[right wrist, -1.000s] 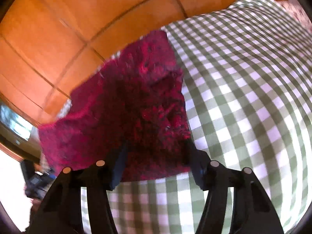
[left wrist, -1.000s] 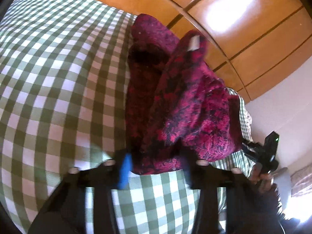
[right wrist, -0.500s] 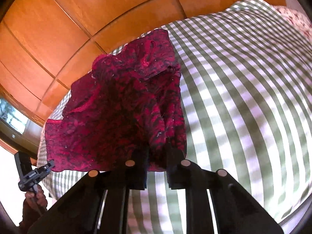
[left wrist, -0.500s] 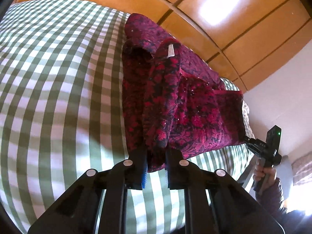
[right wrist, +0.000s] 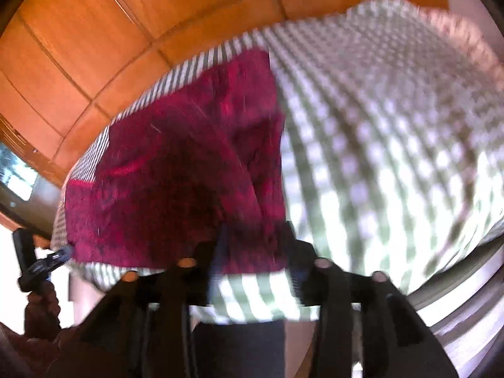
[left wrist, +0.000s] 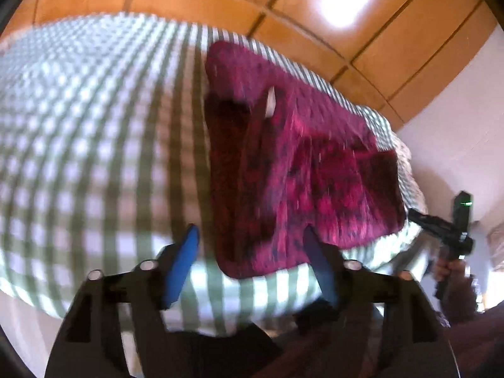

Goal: Fold small clothes

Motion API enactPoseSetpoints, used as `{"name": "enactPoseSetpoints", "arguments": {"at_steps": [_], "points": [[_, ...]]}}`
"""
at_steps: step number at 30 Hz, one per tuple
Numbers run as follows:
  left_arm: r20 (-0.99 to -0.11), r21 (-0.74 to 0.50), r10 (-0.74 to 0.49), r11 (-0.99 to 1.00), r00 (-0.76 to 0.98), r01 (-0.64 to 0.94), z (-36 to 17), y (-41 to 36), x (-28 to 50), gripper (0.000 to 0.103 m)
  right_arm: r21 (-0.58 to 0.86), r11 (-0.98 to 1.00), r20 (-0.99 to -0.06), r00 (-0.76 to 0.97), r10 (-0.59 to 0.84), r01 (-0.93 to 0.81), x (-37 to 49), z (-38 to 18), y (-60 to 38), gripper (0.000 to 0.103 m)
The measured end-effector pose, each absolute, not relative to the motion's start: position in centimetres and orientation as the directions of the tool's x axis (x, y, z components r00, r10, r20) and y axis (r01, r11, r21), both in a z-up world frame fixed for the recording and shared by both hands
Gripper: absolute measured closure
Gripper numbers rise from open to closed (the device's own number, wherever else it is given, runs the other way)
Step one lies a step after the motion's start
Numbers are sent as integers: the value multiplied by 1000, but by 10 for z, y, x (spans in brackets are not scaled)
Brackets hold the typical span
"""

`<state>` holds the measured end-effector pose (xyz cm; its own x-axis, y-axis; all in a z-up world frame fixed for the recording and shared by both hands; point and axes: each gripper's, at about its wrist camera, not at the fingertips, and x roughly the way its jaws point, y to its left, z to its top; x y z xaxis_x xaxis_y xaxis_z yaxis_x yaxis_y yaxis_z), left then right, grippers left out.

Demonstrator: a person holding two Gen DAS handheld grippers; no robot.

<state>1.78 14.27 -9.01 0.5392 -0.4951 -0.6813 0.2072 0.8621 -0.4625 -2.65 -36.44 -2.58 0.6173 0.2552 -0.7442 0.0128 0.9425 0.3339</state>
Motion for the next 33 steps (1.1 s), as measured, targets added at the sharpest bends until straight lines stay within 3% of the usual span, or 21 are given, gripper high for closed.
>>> {"name": "enactPoseSetpoints", "arguments": {"at_steps": [4, 9, 11, 13, 14, 15, 16, 20, 22, 24, 26, 28, 29, 31, 33], "points": [[-666, -415, -450, 886, 595, 205, -73, 142, 31, 35, 195, 980, -695, 700, 163, -35, -9, -3, -334, 46], [-666, -386, -438, 895, 604, 224, -69, 135, 54, 35, 46, 997, -688, 721, 81, -68, 29, -11, -291, 47], [-671, -381, -446, 893, 592, 240, -69, 131, 61, 35, 16, 997, -705, 706, 66, -78, 42, -21, -282, 56], [-680, -399, -463, 884, 569, 242, -74, 125, 74, 37, 18, 996, -741, 667, 75, -92, 52, -31, -279, 86], [-679, -414, -480, 875, 555, 250, -77, 124, 78, 46, 22, 996, -751, 657, 74, -87, 54, -34, -280, 89], [-675, -433, -507, 860, 535, 269, -79, 122, 81, 77, 46, 996, -751, 655, 85, -77, 51, -34, -285, 93], [-676, -423, -508, 861, 533, 283, -80, 118, 81, 83, 64, 996, -747, 659, 93, -68, 48, -32, -289, 94], [-658, -399, -493, 869, 570, 291, -78, 117, 76, 87, 159, 987, -705, 700, 114, 0, 26, -16, -317, 97], [-672, -386, -471, 881, 571, 273, -81, 118, 78, 87, 119, 992, -729, 682, 60, 40, 31, -21, -320, 103], [-717, -299, -377, 926, 587, 229, -85, 113, 79, 83, 140, 986, -773, 633, 50, 92, 40, -36, -331, 103], [-723, -245, -332, 943, 606, 224, -83, 111, 74, 66, 201, 972, -781, 619, 84, 121, 44, -46, -337, 103], [-708, -179, -270, 962, 653, 204, -74, 108, 67, 23, 207, 968, -775, 627, 76, 139, 42, -47, -337, 97], [-692, -151, -245, 969, 679, 195, -70, 108, 63, 22, 207, 968, -774, 630, 71, 145, 41, -46, -337, 95], [-680, -105, -215, 975, 701, 198, -61, 105, 58, 22, 191, 969, -770, 636, 48, 158, 38, -43, -337, 74], [-674, -65, -181, 980, 717, 186, -55, 103, 55, 22, 173, 970, -761, 649, 22, 170, 35, -39, -338, 63]]}}
